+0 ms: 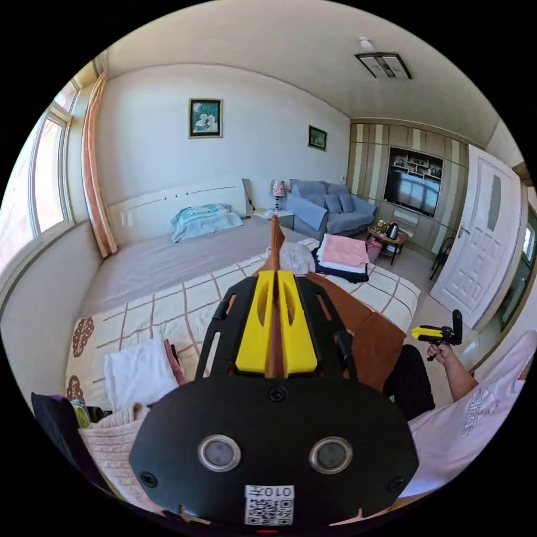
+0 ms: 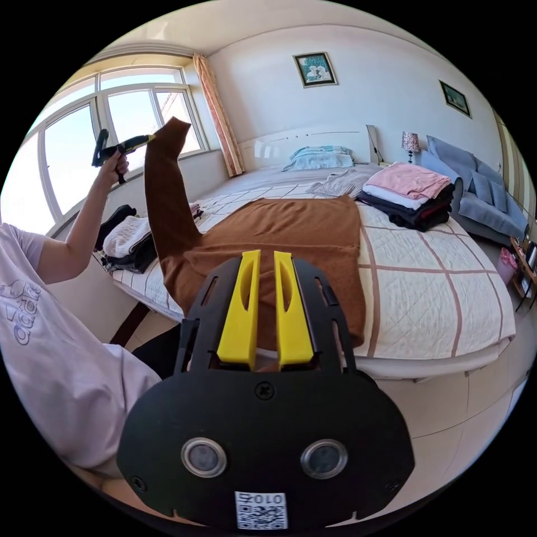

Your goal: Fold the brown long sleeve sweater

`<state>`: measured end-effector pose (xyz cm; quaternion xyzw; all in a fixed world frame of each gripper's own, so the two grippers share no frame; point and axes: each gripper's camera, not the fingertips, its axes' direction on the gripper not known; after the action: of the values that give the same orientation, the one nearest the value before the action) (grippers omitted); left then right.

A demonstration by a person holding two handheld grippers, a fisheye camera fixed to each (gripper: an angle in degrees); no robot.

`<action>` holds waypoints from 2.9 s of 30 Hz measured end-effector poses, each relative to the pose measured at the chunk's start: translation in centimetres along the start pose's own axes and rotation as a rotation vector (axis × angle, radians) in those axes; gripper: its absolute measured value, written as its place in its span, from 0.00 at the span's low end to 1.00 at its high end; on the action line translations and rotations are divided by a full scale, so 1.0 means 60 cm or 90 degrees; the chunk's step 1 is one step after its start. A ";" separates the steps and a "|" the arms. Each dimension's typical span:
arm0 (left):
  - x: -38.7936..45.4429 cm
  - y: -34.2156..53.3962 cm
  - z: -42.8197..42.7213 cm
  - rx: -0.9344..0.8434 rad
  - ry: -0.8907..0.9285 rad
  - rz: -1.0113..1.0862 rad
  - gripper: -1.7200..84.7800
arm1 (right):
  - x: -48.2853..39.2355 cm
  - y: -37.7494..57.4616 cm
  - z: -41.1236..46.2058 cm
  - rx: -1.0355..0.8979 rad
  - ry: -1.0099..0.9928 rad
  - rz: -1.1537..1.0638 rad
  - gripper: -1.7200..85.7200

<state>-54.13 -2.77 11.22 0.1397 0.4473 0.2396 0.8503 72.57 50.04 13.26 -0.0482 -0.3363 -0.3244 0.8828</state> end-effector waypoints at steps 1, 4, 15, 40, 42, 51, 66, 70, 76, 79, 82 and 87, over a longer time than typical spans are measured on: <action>0.021 -0.014 0.000 0.000 0.000 0.014 0.02 | 0.004 0.001 -0.003 0.001 -0.002 0.001 0.09; 0.141 -0.058 0.037 -0.010 0.090 0.092 0.03 | 0.020 0.006 -0.010 -0.004 0.011 0.011 0.10; 0.385 0.256 0.289 -0.230 0.424 0.118 0.15 | 0.153 0.069 -0.013 -0.084 -0.005 0.149 0.14; 0.170 0.520 0.189 -0.340 -0.089 0.010 0.15 | 0.158 -0.141 0.064 -0.207 -0.062 0.055 0.05; 0.171 0.528 0.196 -0.355 -0.086 0.042 0.12 | 0.183 -0.162 0.079 -0.239 -0.084 0.082 0.05; 0.088 0.561 0.170 -0.328 -0.082 -0.044 0.03 | 0.173 -0.084 0.169 -0.418 -0.058 0.086 0.06; -0.056 0.611 0.186 -0.278 0.039 -0.229 0.03 | 0.116 -0.070 0.148 -0.271 0.018 0.188 0.06; -0.068 0.602 0.197 -0.287 0.041 -0.216 0.04 | 0.035 -0.057 0.176 -0.338 0.136 0.102 0.06; -0.081 0.553 0.170 -0.274 0.046 -0.149 0.08 | 0.006 -0.117 0.146 -0.302 0.116 0.019 0.06; -0.082 0.467 0.144 -0.239 0.032 -0.062 0.10 | 0.002 -0.183 0.110 -0.272 0.071 -0.026 0.06; -0.069 0.368 0.184 -0.240 0.036 0.070 0.11 | -0.015 -0.234 0.090 -0.248 0.040 -0.102 0.06; -0.019 0.276 0.381 -0.315 0.117 0.376 0.12 | -0.009 -0.256 0.110 -0.243 0.023 -0.121 0.06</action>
<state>-40.45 10.09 32.33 0.0312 0.3907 0.5859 0.7093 59.24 40.28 15.94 -0.1768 -0.2558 -0.4650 0.8289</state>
